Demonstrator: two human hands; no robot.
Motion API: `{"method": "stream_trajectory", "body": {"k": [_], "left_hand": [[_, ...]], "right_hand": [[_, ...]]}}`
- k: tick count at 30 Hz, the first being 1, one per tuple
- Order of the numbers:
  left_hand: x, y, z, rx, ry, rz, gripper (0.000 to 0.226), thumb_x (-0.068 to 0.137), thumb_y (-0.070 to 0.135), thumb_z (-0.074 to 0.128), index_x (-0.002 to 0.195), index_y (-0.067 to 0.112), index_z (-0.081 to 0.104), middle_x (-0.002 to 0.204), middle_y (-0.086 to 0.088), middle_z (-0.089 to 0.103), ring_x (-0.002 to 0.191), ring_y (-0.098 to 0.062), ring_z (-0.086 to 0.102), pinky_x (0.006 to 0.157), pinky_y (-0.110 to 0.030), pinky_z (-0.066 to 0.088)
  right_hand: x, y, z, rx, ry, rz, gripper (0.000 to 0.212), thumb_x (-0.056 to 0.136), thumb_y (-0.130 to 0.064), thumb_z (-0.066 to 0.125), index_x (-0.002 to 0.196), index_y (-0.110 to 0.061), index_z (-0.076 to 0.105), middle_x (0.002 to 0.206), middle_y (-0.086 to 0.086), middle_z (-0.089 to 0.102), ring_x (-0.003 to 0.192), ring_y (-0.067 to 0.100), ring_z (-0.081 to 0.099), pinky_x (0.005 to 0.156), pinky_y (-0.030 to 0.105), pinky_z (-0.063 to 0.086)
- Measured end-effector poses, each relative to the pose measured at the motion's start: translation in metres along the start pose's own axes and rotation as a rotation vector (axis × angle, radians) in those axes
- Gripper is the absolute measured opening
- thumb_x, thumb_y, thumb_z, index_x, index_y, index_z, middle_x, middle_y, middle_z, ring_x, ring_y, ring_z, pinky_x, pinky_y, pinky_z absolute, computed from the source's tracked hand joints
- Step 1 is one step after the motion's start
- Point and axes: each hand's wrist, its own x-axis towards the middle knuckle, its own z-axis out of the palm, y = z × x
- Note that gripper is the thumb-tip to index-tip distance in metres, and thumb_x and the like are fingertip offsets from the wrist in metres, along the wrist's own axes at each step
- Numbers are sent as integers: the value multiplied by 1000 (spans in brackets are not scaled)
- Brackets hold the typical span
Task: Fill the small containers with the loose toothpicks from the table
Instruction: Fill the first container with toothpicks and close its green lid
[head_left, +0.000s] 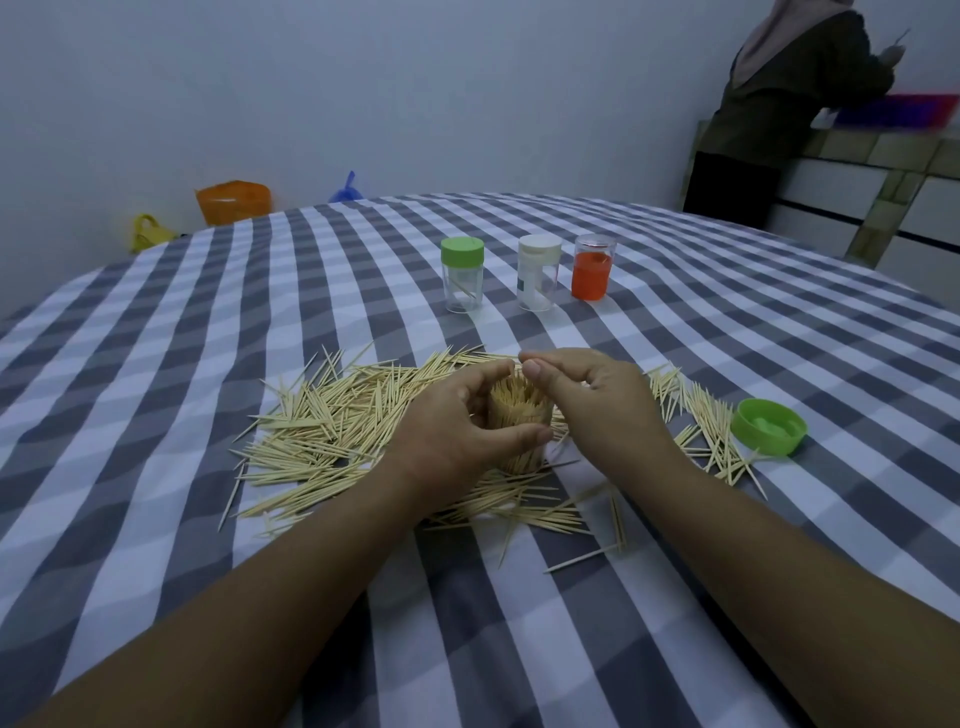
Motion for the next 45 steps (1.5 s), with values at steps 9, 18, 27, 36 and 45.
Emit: {"method": "stream_trajectory", "body": {"k": [9,18,27,36,45], "left_hand": [[-1,2,0,-54,7,-11,80,61,29,84,133,15,52,112,3,66,97,-6,66,83,-17,53],[0,2,0,-24,24,-24,70,65,24,85,128,19,57,98,10,67,78,3,64,75,-14,51],[0,5,-2,-22,35,-50,70,66,19,84,129,18,55,104,3,67,87,-1,64,73,-10,49],[5,2,-15,3,84,-98,80,56,33,82,131,20,55,106,1,69,100,-10,66,91,-25,53],[5,1,-18,4,98,-110,83,50,40,79,128,23,57,104,5,67,99,-7,64,86,-17,52]], "right_hand": [[1,-3,-10,24,-55,-88,28,96,-40,46,106,-28,69,115,-13,58,104,-14,50,88,6,35],[5,15,-12,-545,44,-400,54,91,-55,28,99,-29,74,128,-6,58,132,13,36,99,32,13],[7,8,-18,-189,-163,-139,40,95,-51,39,107,-27,69,108,-23,59,109,-9,49,91,18,35],[15,23,-36,-558,-545,131,69,81,-15,56,144,-37,35,135,-16,48,111,13,55,88,30,50],[18,26,-21,-882,-392,-99,30,96,-23,50,123,-25,63,122,0,58,118,20,47,101,37,36]]}}
